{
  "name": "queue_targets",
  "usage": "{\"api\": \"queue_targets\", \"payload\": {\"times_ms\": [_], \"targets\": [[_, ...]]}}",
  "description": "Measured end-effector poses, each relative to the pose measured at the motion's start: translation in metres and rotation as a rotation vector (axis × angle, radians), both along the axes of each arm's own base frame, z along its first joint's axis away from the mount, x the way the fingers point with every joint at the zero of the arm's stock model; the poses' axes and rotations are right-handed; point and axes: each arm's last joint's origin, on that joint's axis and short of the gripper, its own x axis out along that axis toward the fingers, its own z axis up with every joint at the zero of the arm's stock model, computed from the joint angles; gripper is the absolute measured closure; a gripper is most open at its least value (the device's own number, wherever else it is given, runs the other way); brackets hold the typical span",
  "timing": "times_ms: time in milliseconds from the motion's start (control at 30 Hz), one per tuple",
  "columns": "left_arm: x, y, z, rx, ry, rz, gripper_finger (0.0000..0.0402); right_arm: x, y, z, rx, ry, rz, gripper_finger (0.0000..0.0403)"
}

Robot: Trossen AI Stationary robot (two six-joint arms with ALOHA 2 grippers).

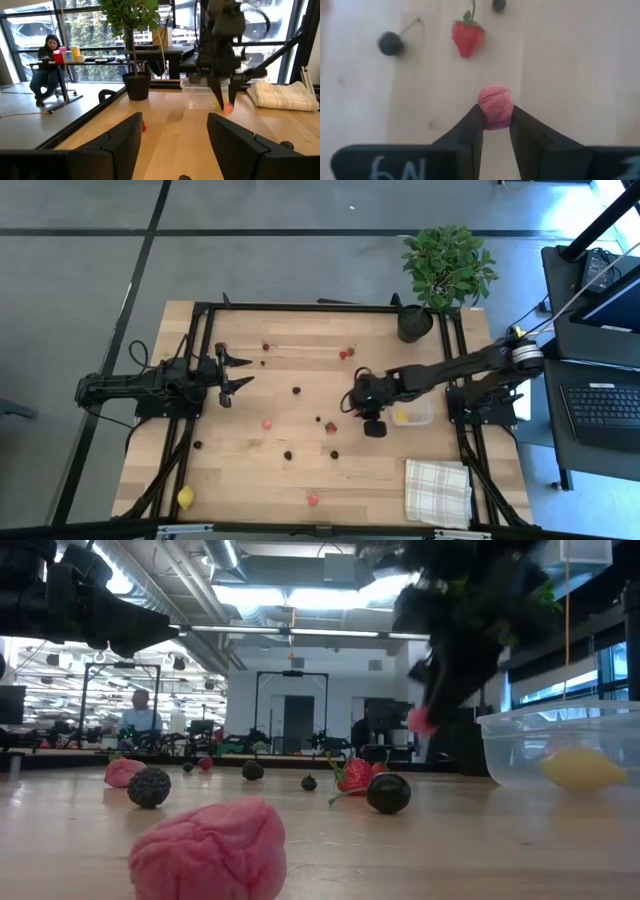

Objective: Pick and placing Produce into tupperware
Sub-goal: Put the right peach into the transparent bin

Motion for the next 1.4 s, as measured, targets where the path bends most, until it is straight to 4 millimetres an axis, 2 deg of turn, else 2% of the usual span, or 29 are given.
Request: {"api": "queue_targets", "payload": {"times_ms": [200,300,400,600,867,967,1167,1400], "targets": [[0.000,0.000,0.000,0.000,0.000,0.000,0.0184,-0.045,-0.007,0.048,-0.003,0.002,-0.167,0.0317],[0.000,0.000,0.000,0.000,0.000,-0.001,0.0184,-0.071,-0.012,0.060,-0.045,0.068,-0.315,0.0317],[0.000,0.000,0.000,0.000,0.000,-0.002,0.0184,-0.088,-0.015,0.062,-0.066,0.151,-0.420,0.0317],[0.000,0.000,0.000,0.000,0.003,-0.003,0.0184,-0.099,-0.017,0.051,-0.088,0.266,-0.509,0.0318],[0.000,0.000,0.000,-0.001,0.005,-0.003,0.0184,-0.112,-0.018,0.001,-0.069,0.327,-0.554,0.0318],[0.000,0.000,0.000,-0.001,0.005,-0.003,0.0184,-0.113,-0.018,-0.010,-0.062,0.309,-0.553,0.0318],[0.000,0.000,0.000,-0.001,0.005,-0.003,0.0184,-0.113,-0.018,-0.011,-0.055,0.302,-0.542,0.0305],[0.000,0.000,0.000,-0.001,0.004,-0.003,0.0184,-0.112,-0.018,-0.009,-0.050,0.293,-0.547,0.0256]]}}
